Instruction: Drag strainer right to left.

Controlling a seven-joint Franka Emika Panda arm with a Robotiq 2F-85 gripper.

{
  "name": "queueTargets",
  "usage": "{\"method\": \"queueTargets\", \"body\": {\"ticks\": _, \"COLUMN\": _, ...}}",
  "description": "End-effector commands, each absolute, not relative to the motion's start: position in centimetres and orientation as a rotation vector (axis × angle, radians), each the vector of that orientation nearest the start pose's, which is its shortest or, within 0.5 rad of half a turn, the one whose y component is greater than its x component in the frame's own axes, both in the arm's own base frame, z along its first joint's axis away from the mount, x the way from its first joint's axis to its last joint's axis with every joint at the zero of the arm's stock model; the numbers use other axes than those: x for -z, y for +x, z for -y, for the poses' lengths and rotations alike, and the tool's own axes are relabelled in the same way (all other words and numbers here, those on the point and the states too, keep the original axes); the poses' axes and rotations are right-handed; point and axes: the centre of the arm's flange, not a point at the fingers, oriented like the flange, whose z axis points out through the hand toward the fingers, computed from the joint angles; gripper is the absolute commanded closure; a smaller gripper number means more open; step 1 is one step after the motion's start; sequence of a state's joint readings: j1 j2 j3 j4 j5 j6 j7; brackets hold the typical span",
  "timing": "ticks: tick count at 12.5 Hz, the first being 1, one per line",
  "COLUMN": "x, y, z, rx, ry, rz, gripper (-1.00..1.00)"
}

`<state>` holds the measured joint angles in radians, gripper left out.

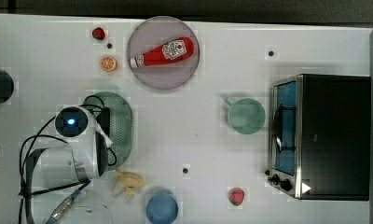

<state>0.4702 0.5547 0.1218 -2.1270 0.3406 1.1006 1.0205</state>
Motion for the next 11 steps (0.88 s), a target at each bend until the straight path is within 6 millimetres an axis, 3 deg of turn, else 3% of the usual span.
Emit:
{"method": "queueTargets", "body": {"ticks": 1, "x": -14.8, "y": 47.3, "z": -34.5, "rx": -0.325, "ry": -2.166, "rz": -2.144, "gripper": -1.0}}
{"method": "queueTargets", "body": {"ticks": 5, "x": -15.6, "y": 47.0, "z": -38.6, "rx": -0.352, "ry": -2.144, "rz": -2.151, "gripper": -1.0}}
{"method": "queueTargets", "body": {"ticks": 11, "x": -15.6, "y": 46.6, "z": -42.5, "rx": -0.356, "ry": -2.148, "rz": -2.104, "gripper": -1.0}}
